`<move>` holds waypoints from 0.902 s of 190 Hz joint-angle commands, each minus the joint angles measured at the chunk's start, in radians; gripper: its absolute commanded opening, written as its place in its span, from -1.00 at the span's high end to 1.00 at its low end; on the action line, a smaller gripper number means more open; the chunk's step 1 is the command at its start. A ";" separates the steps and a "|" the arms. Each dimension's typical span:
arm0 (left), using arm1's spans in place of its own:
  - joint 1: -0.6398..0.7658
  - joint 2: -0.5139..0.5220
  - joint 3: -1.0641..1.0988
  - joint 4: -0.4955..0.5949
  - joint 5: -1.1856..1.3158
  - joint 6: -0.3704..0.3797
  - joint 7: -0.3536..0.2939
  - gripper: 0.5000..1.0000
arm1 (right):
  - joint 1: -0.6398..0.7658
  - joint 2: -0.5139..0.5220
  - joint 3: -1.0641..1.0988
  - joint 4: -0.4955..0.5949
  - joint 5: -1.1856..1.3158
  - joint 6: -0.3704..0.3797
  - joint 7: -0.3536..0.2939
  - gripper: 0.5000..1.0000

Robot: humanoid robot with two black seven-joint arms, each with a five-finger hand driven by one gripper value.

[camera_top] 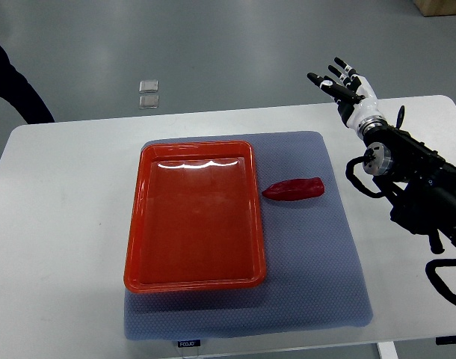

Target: Place red pepper on red tray

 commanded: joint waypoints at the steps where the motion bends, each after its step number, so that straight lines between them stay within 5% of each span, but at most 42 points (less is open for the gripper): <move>1: 0.000 0.000 0.000 0.000 -0.001 0.000 0.001 -1.00 | -0.003 -0.016 -0.006 0.003 0.000 -0.023 -0.003 -0.69; 82: 0.000 0.000 0.000 0.000 -0.001 0.000 -0.001 -1.00 | -0.001 -0.087 -0.130 0.102 -0.158 -0.041 -0.004 -0.69; 171: 0.000 0.000 0.000 -0.001 0.001 0.000 -0.001 -1.00 | 0.088 -0.366 -0.517 0.405 -0.468 0.036 -0.015 -0.69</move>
